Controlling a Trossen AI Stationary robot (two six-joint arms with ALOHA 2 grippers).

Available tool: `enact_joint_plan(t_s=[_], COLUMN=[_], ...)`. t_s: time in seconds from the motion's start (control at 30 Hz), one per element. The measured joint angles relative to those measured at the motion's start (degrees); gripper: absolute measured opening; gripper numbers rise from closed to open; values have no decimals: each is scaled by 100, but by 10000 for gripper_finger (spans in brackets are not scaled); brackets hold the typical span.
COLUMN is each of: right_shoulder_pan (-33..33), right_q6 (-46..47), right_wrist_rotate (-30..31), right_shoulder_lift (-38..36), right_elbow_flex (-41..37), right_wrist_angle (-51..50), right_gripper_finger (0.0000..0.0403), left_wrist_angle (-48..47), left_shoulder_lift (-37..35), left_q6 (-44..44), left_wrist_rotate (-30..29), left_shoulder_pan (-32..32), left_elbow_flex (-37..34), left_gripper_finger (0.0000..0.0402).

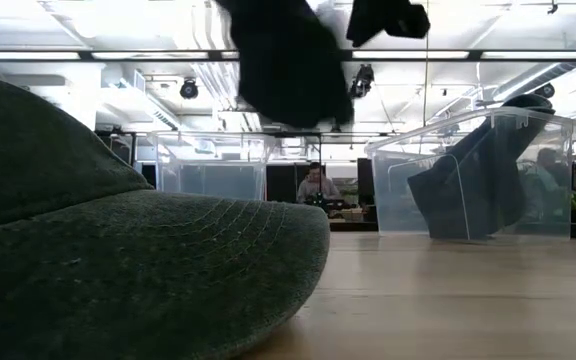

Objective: Pick & Place hat
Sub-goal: Put the blue cap into the right transparent bin

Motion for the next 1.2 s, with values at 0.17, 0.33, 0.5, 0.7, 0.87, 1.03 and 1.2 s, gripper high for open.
enact_joint_plan(t_s=[0.17,0.33,0.5,0.7,0.87,1.03,1.2], right_shoulder_pan=[-8,6,-99,-138,133,924,1018], right_q6=[136,174,222,1191,2421,3099,3240], right_wrist_rotate=[89,122,816,1580,403,199,923], right_shoulder_lift=[-36,-243,-1041,-2249,-2539,-2475,-2258], right_elbow_flex=[-191,-216,-128,-138,-1141,-2424,-3337], right_wrist_angle=[11,-260,-399,-528,-828,1127,3180], right_gripper_finger=[59,59,59,58,58,59,59], left_wrist_angle=[-61,353,67,-5,188,471,921], left_shoulder_lift=[53,21,55,152,108,90,66], left_q6=[-1069,-927,-764,-157,-239,-188,-303], left_wrist_rotate=[-653,-796,29,1129,-861,-2069,-2040], left_shoulder_pan=[174,234,223,51,293,495,531], left_elbow_flex=[364,686,552,296,402,818,1192], left_gripper_finger=[6,6,6,6,6,6,7])
